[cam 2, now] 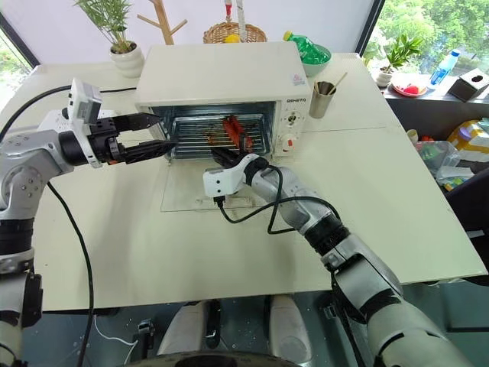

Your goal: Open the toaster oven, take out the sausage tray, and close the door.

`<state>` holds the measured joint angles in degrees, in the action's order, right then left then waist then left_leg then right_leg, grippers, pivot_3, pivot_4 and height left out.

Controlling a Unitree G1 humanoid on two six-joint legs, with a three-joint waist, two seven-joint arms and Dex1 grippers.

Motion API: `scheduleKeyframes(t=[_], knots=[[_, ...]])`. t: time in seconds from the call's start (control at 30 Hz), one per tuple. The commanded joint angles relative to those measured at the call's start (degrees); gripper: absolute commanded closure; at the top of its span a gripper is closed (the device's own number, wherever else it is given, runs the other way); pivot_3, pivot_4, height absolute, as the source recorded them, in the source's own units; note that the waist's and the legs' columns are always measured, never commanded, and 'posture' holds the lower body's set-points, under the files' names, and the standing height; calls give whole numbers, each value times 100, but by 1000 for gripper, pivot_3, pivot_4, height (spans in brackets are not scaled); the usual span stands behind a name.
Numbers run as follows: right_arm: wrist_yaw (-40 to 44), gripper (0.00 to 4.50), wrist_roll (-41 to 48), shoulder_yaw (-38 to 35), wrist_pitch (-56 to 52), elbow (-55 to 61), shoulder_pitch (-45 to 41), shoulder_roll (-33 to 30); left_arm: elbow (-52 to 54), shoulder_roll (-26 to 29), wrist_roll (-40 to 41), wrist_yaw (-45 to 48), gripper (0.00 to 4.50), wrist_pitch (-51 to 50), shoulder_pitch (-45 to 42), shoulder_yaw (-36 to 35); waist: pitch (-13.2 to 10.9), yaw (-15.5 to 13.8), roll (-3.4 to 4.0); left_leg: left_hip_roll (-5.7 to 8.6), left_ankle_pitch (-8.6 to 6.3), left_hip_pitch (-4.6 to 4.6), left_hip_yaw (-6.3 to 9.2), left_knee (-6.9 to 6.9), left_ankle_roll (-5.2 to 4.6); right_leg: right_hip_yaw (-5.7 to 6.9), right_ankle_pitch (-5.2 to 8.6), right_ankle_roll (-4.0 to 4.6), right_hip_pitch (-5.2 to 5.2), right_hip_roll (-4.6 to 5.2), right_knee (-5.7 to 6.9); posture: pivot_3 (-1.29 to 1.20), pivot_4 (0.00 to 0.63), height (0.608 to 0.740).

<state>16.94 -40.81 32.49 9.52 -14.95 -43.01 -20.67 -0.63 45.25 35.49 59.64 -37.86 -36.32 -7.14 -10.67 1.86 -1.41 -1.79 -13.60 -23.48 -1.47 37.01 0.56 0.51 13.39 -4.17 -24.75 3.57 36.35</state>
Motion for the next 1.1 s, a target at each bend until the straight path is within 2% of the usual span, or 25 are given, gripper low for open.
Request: scheduleKeyframes(t=[0.03,0.37,0.7,1.1], knots=[[132,4481,-17,-229,22,632,254,-219,-32,38,-59,149,0,127,-152,7,0,-30,0,0,0,0,0,0,0,0,0,0,0,0,0,0,150,740],[536,4481,25,-430,95,1676,1031,-661,-188,54,-166,423,0,189,-187,57,0,-129,-2,3,0,0,-1,10,0,0,2,3,9,1,-10,0,150,740],[756,4481,88,-723,167,2175,1272,-784,-591,-63,-385,605,0,395,-479,210,0,-125,-4,4,0,0,0,13,0,1,2,1,11,-1,-10,0,150,740],[797,4481,773,-1177,913,2964,1995,-1148,-458,151,-116,990,0,-110,-357,79,0,-95,-5,1,0,1,0,15,-1,1,2,1,11,-4,-8,0,150,740]])
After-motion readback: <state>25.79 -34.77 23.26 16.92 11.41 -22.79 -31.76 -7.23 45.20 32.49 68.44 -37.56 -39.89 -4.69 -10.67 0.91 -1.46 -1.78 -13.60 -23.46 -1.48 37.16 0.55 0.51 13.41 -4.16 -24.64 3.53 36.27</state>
